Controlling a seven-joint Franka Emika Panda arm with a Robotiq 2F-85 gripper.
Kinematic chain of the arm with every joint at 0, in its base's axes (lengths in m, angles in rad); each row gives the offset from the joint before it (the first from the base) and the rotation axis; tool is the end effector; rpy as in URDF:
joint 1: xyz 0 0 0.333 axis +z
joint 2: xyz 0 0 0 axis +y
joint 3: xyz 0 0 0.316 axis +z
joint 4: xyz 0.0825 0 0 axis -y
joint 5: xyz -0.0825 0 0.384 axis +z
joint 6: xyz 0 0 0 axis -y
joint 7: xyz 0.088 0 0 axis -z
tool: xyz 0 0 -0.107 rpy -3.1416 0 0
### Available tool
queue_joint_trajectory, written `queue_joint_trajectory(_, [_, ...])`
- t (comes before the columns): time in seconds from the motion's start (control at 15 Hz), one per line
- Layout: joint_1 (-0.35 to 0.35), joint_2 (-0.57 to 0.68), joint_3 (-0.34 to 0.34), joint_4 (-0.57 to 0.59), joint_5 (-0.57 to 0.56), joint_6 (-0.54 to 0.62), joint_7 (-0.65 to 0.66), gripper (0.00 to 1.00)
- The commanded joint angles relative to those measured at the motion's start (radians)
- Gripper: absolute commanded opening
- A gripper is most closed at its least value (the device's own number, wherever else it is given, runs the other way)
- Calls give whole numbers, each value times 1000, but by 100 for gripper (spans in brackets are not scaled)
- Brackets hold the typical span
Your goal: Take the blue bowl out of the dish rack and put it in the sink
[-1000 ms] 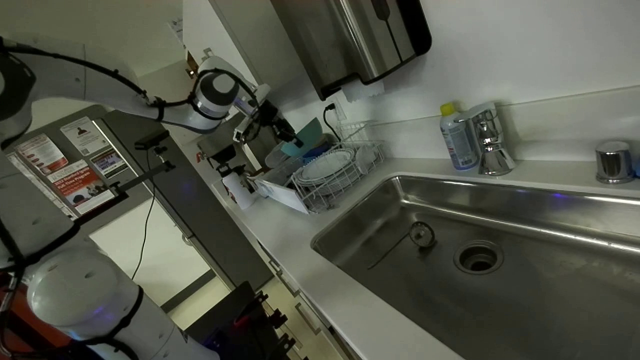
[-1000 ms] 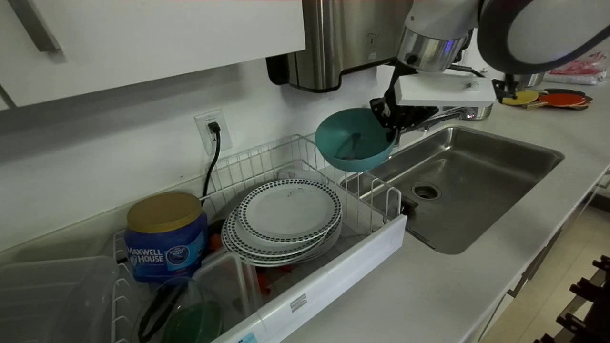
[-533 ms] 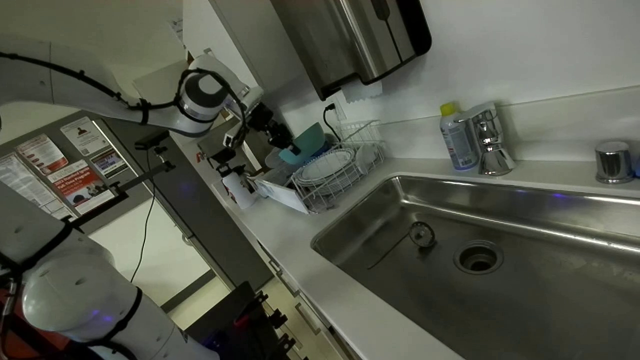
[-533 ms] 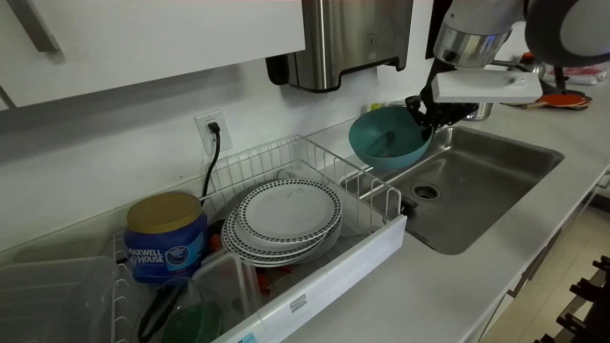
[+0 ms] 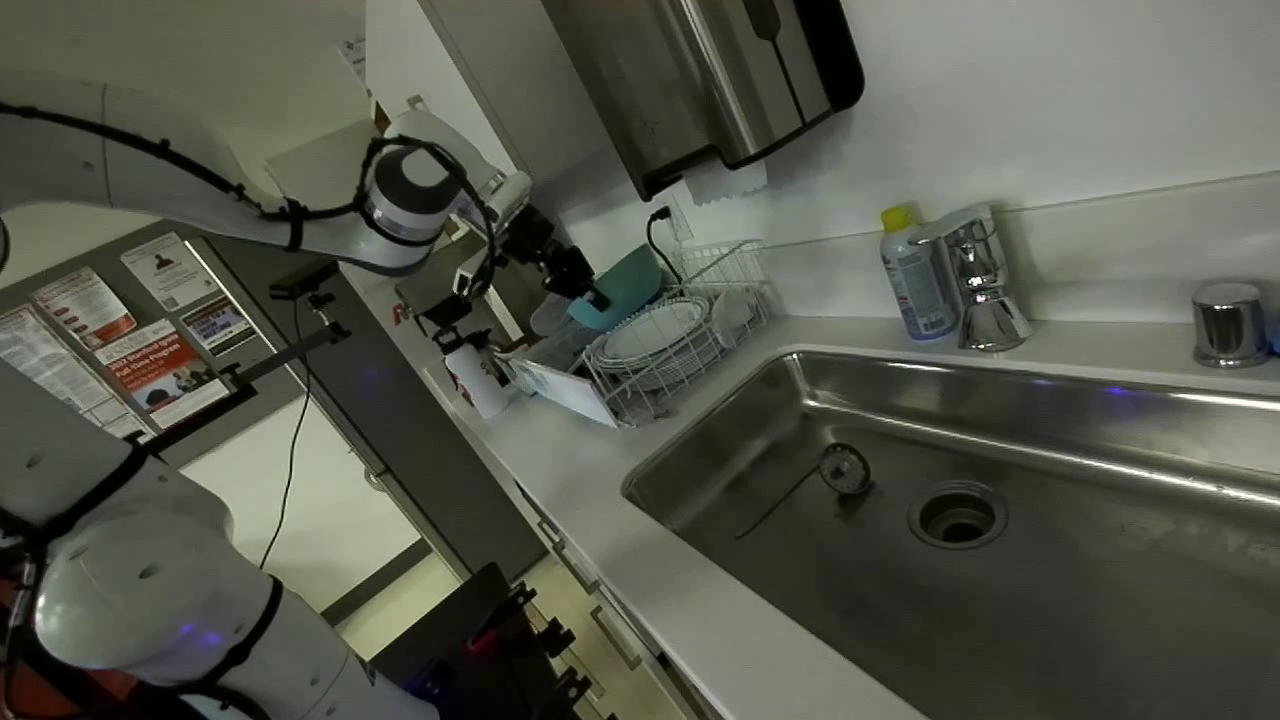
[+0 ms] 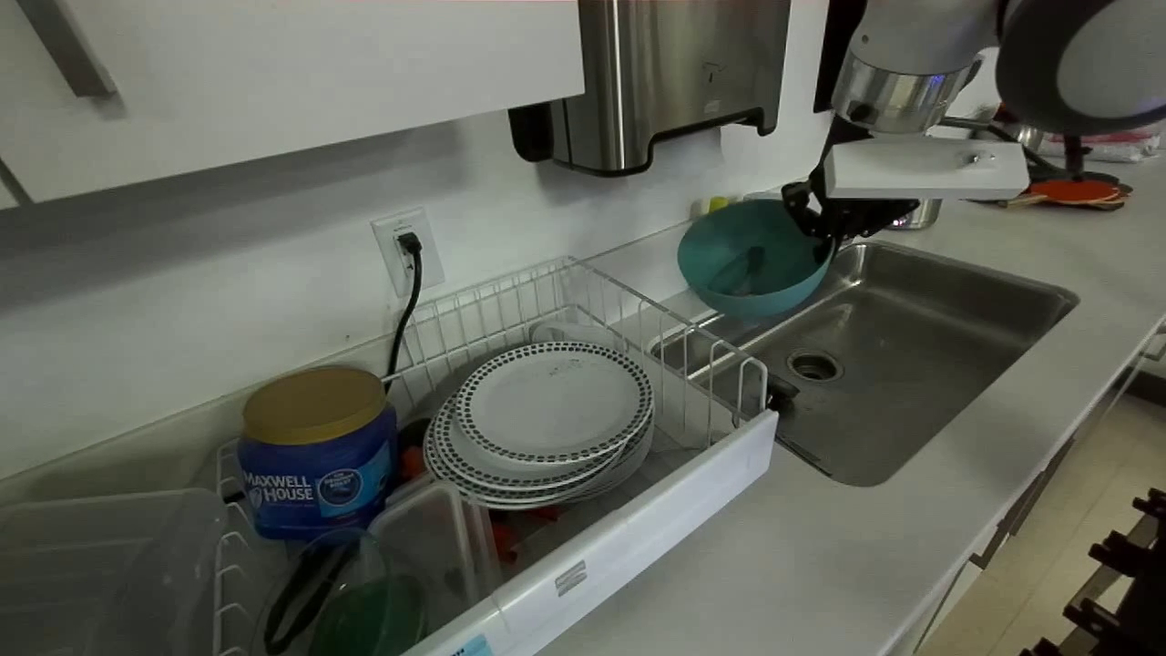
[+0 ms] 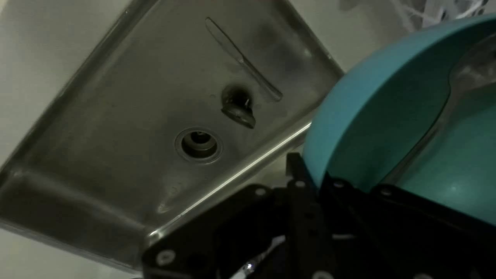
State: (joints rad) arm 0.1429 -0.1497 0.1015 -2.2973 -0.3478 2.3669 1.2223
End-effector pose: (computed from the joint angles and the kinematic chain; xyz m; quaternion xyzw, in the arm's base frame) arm 0.4965 0.1206 0.4325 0.9151 -0.3623 0.1737 0.0337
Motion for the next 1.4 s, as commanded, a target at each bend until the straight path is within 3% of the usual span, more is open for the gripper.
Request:
queue_joint_trajectory(0.0, [-103, 19, -1, 10, -92, -18, 122, 1])
queue_joint_trajectory(0.2, [-170, 48, -38, 6, -130, -33, 210, 1])
queue_joint_trajectory(0.47, [-206, 103, -84, 7, -118, -99, 274, 1])
queue_joint_trajectory(0.73, [-214, 166, -128, -6, -156, -102, 406, 1])
queue_joint_trajectory(1.13, [-214, 257, -206, -51, -248, 39, 614, 1])
queue_joint_trajectory(1.2, [-202, 248, -199, -32, -214, -16, 551, 5])
queue_joint_trajectory(1.33, [-202, 272, -216, -39, -225, 16, 575, 5])
